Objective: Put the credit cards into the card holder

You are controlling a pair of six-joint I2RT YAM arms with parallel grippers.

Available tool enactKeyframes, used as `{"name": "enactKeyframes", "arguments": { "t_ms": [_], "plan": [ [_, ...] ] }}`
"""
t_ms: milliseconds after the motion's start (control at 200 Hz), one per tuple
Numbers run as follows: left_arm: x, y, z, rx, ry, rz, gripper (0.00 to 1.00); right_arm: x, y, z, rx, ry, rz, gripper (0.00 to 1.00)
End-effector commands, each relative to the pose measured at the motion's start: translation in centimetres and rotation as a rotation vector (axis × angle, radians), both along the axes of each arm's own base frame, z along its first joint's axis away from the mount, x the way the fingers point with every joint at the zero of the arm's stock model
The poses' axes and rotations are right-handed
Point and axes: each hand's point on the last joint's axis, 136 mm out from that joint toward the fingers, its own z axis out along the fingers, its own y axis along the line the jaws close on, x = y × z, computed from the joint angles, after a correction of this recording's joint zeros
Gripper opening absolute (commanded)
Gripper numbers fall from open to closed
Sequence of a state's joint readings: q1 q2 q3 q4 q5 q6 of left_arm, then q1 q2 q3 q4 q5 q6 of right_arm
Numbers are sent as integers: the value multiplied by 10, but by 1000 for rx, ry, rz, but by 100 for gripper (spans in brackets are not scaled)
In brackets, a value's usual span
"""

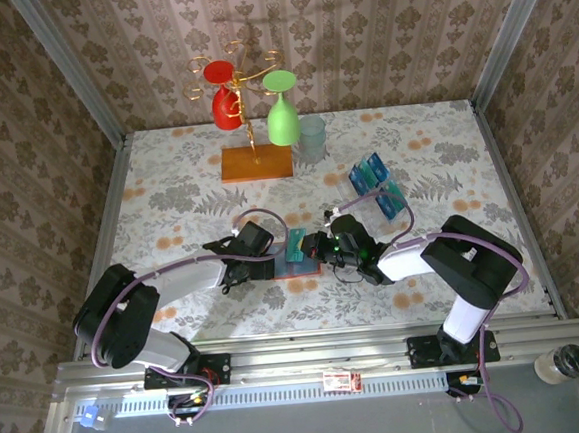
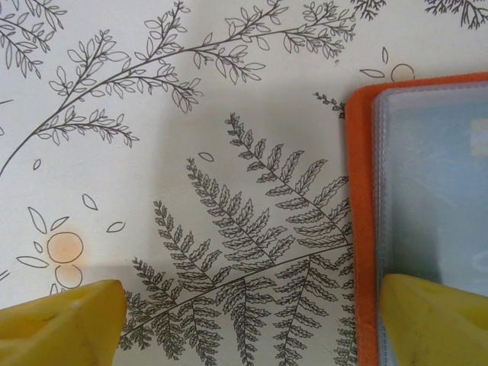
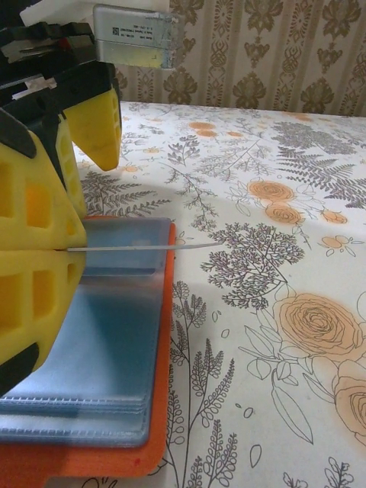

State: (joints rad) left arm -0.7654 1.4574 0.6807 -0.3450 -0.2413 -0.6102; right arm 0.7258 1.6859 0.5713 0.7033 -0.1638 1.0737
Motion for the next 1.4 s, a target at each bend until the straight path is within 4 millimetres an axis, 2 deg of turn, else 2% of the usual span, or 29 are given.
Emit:
{"name": "enactKeyframes", "arguments": {
  "t_ms": [0,270,640,1010,1395],
  "plan": [
    [-13,12,-11,45,43,5,88,5,5,0,-8,-15,-2,0],
    [-14,13,-11,45,43,8,88,2,10,-14,13,17,13,0],
    [-14,14,-11,46,41,11,88,-5,16,-18,27,40,50,0],
    [-13,13,-9,41,37,13,88,-17,15,-31,0,81,69,0],
    [-12,12,-9,43,37,14,88,-25,5,-41,-39,128,40,0]
  ]
}}
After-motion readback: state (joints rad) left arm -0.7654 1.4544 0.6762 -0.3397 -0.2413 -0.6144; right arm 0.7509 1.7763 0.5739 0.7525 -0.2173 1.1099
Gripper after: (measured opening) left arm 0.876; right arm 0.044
